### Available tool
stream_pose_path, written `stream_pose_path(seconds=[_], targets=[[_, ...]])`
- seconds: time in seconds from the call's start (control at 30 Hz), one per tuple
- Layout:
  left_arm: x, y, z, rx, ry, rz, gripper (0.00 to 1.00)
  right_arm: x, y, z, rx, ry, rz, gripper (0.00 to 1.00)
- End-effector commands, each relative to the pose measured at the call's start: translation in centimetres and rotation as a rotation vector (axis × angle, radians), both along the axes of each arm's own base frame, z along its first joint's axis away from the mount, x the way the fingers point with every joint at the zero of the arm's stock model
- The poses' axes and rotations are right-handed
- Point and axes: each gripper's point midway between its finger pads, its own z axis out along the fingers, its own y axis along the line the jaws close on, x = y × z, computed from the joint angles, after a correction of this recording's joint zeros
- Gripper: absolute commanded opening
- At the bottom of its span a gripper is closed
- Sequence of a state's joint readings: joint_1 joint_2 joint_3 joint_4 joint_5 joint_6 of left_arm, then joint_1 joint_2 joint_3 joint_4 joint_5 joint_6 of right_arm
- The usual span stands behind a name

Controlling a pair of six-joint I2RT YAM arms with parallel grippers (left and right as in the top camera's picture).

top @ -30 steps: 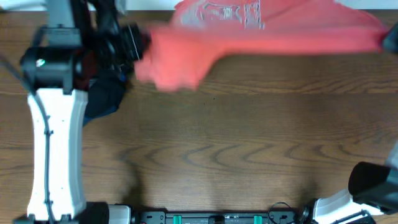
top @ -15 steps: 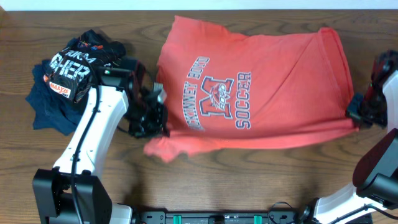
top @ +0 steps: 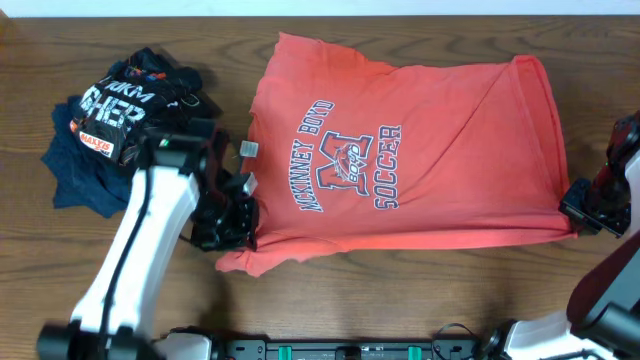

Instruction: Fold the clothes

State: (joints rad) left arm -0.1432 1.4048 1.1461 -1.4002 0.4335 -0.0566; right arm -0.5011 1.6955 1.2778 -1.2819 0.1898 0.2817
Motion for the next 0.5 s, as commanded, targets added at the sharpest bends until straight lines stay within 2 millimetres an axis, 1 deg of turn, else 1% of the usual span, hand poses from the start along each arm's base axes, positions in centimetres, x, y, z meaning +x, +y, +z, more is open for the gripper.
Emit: stream_pose_path(seconds=[0.0, 0.1, 0.17, 0.2, 0.23, 0.3, 0.37, 0.47], targets=[[-0.6, 0.7, 0.0, 0.031, -0.057, 0.035, 0.06, -0.2, -0.1, 0.2, -0.022, -0.046, -0.031, 0.01], [0.7, 0.5, -0.3, 0.018, -0.152, 0.07, 0.06, 1.2, 0.0, -0.1, -0.009, -0.112, -0.028, 0.01], [2.3, 0.2, -0.3, 0.003, -0.219, 0.08, 0.06, 2.4, -0.1, -0.1, -0.005, -0.165, -0.027, 0.01], [3.1, 0.0, -0.3, -0.007, -0.25, 0.081, 0.06, 3.1, -0.2, -0.2, -0.005, -0.197, -0.02, 0.01], [4.3, -0.2, -0.2, -0.02, -0.296, 0.085, 0.06, 4.0, -0.5, -0.1, -0.013, -0.234, -0.019, 0.01], [6.2, -0.5, -0.1, -0.032, -0.367, 0.086, 0.06, 5.2, -0.9, 0.0, -0.022, -0.285, -0.017, 0.01], [8.2, -0.7, 0.1, -0.045, -0.439, 0.087, 0.06, 6.2, -1.2, 0.0, -0.033, -0.325, -0.014, 0.02], [10.8, -1.1, 0.4, -0.062, -0.517, 0.107, 0.06, 7.1, -1.5, -0.1, -0.037, -0.354, -0.012, 0.03]])
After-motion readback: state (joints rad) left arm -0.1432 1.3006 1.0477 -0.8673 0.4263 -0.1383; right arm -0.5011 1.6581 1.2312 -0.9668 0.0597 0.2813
